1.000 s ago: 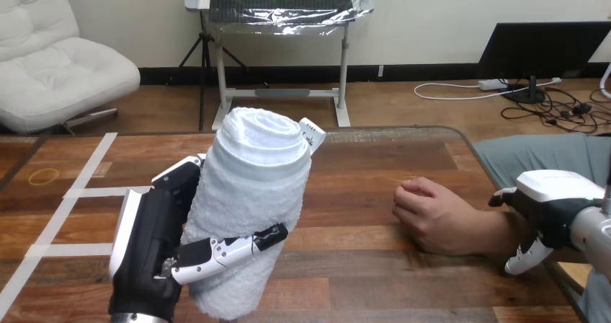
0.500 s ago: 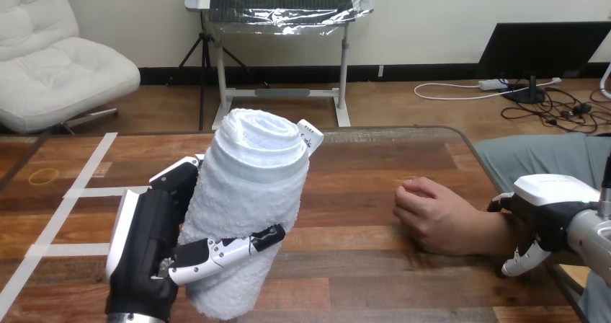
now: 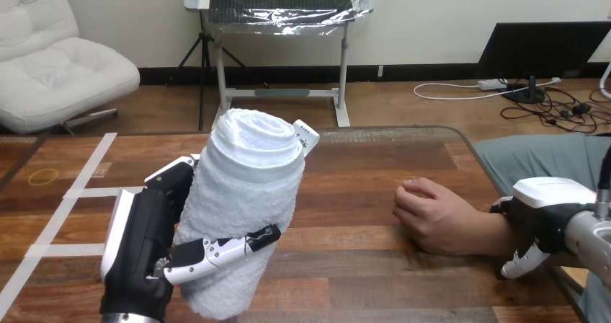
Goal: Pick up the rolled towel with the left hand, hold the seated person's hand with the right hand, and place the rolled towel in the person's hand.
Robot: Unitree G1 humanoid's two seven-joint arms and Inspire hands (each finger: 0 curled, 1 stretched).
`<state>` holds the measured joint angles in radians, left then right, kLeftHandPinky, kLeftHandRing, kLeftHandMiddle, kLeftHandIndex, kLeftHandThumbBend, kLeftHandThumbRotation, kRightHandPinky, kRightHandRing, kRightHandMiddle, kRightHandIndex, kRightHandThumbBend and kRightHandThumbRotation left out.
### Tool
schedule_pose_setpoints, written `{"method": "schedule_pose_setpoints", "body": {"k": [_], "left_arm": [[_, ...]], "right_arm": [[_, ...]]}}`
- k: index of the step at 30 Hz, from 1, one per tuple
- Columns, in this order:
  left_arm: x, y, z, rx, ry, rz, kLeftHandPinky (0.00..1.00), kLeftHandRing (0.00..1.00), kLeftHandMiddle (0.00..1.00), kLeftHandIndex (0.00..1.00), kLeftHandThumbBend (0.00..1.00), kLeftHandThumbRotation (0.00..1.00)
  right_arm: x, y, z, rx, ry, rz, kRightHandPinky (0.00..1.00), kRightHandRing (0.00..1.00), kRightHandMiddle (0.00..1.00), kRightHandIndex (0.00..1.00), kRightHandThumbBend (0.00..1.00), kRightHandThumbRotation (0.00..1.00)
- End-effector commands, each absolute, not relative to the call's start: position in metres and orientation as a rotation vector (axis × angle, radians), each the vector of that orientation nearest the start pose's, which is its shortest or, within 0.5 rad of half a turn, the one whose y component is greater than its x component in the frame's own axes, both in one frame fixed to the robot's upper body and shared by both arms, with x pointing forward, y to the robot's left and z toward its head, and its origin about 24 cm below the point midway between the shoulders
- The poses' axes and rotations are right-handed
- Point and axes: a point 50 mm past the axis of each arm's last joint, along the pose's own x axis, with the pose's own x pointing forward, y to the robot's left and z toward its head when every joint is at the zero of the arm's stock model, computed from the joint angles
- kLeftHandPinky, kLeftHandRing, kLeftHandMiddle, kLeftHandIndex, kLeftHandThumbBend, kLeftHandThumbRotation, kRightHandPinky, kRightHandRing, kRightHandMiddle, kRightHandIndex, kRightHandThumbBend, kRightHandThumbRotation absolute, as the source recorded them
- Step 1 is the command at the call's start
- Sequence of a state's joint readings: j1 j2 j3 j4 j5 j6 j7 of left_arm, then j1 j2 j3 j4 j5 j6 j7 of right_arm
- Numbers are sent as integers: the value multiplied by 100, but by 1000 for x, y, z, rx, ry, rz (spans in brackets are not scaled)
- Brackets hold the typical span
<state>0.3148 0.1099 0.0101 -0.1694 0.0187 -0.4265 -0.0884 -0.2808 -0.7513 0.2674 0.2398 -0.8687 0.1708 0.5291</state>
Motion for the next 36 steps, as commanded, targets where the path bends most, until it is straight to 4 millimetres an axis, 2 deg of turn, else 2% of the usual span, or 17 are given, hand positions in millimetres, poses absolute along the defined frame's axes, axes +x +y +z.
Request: {"method": "schedule_pose_setpoints", "body": {"k": [1,14,20,28,36], "left_arm": [[195,176,79,159,-395,-61,46,45,47,54,61,2],[203,177,79,176,-390,-71,47,46,48,55,61,4],[207,177,79,183,-382,-79,46,46,48,55,61,4],[214,176,79,194,-374,-93,44,45,47,55,61,4],[225,173,76,210,-360,-104,44,44,47,55,61,7]], "right_arm": [[308,-260,82,-1627,463,358,91,92,91,87,61,27],[312,-261,73,-1639,479,388,84,82,82,82,59,28],[313,-261,70,-1617,473,386,74,75,77,78,59,26],[314,-263,66,-1584,464,377,51,56,62,71,61,18],[314,-266,62,-1568,453,371,37,43,52,62,63,12]]}}
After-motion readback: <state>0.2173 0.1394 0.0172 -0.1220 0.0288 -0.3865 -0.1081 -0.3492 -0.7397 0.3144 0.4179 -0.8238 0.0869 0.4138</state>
